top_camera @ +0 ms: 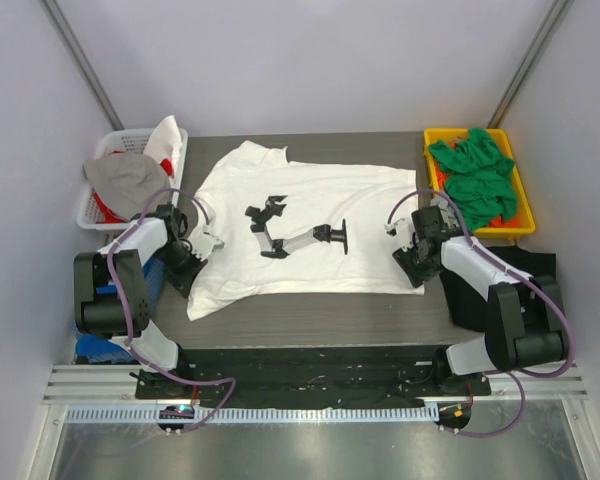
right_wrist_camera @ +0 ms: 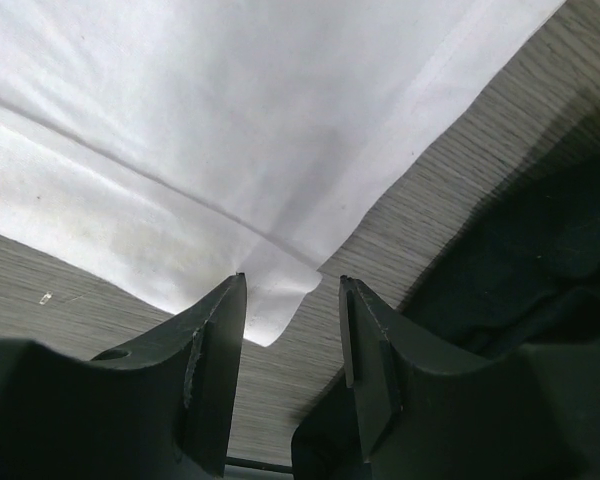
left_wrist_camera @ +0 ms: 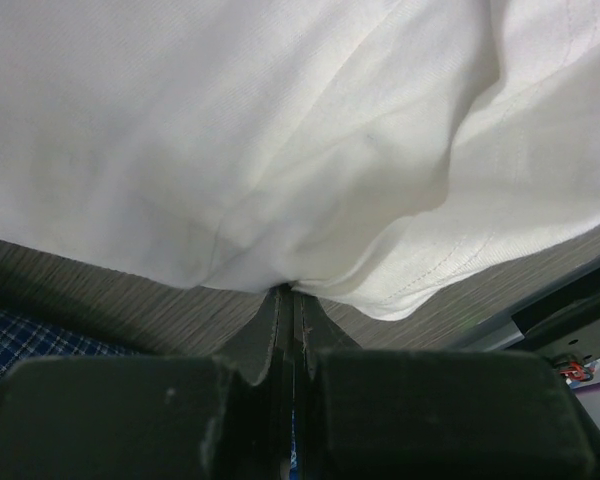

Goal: Fold and stack the t-shirts
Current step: Grap the side of the flattened tshirt closest away from the robot with both arms

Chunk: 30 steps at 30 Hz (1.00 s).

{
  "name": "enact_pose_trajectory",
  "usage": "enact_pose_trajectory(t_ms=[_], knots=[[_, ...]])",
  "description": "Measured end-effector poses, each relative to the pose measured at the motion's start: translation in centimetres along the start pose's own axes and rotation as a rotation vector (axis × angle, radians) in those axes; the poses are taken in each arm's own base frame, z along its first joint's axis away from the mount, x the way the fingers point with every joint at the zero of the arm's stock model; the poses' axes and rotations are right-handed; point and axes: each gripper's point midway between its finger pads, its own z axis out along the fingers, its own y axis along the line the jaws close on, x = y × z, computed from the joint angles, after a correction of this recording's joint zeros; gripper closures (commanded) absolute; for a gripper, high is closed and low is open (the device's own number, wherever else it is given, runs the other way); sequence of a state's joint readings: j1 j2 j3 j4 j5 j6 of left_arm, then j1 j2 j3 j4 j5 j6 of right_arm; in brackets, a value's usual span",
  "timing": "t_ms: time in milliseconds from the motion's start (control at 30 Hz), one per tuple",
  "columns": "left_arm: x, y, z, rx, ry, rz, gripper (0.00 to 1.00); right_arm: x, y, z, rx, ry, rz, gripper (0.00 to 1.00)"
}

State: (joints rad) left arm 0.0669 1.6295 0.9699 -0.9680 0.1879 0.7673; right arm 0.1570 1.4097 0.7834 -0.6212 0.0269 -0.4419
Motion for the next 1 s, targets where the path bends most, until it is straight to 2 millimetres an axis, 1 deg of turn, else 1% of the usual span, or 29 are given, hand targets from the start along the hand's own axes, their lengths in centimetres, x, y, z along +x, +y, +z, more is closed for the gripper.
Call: enact_pose_trajectory(t_ms=[167, 300, 500, 600, 633, 733, 800, 833, 900, 933, 1000], knots=[[0.1, 0.0, 0.0, -0.003, 0.003, 0.000, 1.00, 0.7, 0.5, 0.4, -0.017, 0.020, -0.004, 0.51], [0.1, 0.1, 0.0, -0.004, 0.005, 0.000, 1.00, 0.8, 1.0, 0.4, -0.043, 0.018, -0.005, 0.52], [0.2, 0.1, 0.0, -0.006, 0.008, 0.000, 1.00, 0.8, 1.2, 0.4, -0.058, 0.015, -0.013, 0.58], [0.2, 0.1, 0.0, -0.007, 0.010, 0.000, 1.00, 0.8, 1.3, 0.5, -0.062, 0.018, -0.017, 0.67], [0.2, 0.1, 0.0, -0.007, 0.010, 0.000, 1.00, 0.9, 1.3, 0.5, -0.063, 0.019, -0.018, 0.72], [0.3, 0.0, 0.1, -0.005, 0.012, -0.001, 1.00, 0.9, 1.3, 0.5, -0.066, 0.019, -0.022, 0.78], [0.3, 0.0, 0.1, -0.005, 0.012, -0.001, 1.00, 0.9, 1.3, 0.5, -0.066, 0.019, -0.023, 0.80], [0.3, 0.0, 0.1, -0.004, 0.013, -0.001, 1.00, 0.9, 1.3, 0.5, -0.066, 0.020, -0.023, 0.85], [0.3, 0.0, 0.1, -0.005, 0.012, -0.001, 1.00, 1.0, 1.4, 0.6, -0.067, 0.022, -0.024, 0.92], [0.3, 0.0, 0.1, -0.004, 0.012, -0.001, 1.00, 1.0, 1.4, 0.6, -0.067, 0.022, -0.025, 0.98], [0.3, 0.0, 0.1, -0.004, 0.011, -0.001, 1.00, 1.0, 1.3, 0.6, -0.067, 0.022, -0.025, 0.99]])
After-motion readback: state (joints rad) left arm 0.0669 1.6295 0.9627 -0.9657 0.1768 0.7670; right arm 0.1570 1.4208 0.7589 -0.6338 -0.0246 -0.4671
